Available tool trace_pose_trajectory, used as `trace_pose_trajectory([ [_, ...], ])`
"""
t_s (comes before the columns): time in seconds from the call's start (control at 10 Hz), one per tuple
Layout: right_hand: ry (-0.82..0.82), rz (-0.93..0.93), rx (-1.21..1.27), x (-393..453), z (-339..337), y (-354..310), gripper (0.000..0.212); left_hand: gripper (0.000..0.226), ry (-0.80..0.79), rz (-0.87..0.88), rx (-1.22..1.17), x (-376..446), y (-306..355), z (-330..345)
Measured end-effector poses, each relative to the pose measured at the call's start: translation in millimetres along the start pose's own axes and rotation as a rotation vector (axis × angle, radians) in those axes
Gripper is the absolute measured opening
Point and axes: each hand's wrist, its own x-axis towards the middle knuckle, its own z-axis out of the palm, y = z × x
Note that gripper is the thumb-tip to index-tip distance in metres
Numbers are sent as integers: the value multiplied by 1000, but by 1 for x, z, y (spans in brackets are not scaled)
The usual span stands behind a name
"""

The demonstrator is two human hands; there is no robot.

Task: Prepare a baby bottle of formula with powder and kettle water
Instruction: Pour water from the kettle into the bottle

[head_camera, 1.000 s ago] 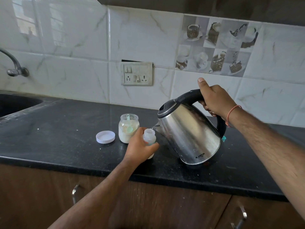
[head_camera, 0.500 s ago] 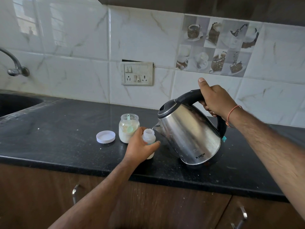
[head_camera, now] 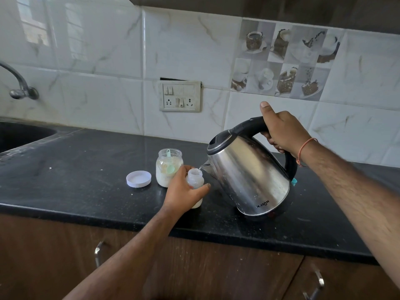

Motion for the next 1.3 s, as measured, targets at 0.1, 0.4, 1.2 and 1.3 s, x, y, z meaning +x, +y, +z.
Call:
trace_pose_trajectory([
  [0.1,-1,5,5,0,0,0,79,47,2,2,-3,0,0,0],
  [0.4,3,3,-2,0,1,-2,80,39,7,32,-49,-1,0,-1],
  [1.2,6,0,-13,-1,2,-5,80,34,-31,109,-141,-2,0,-3],
  [1.3,1,-2,-16,-1,2,-4,80,35,-40,113,-141,-2,0,-3],
])
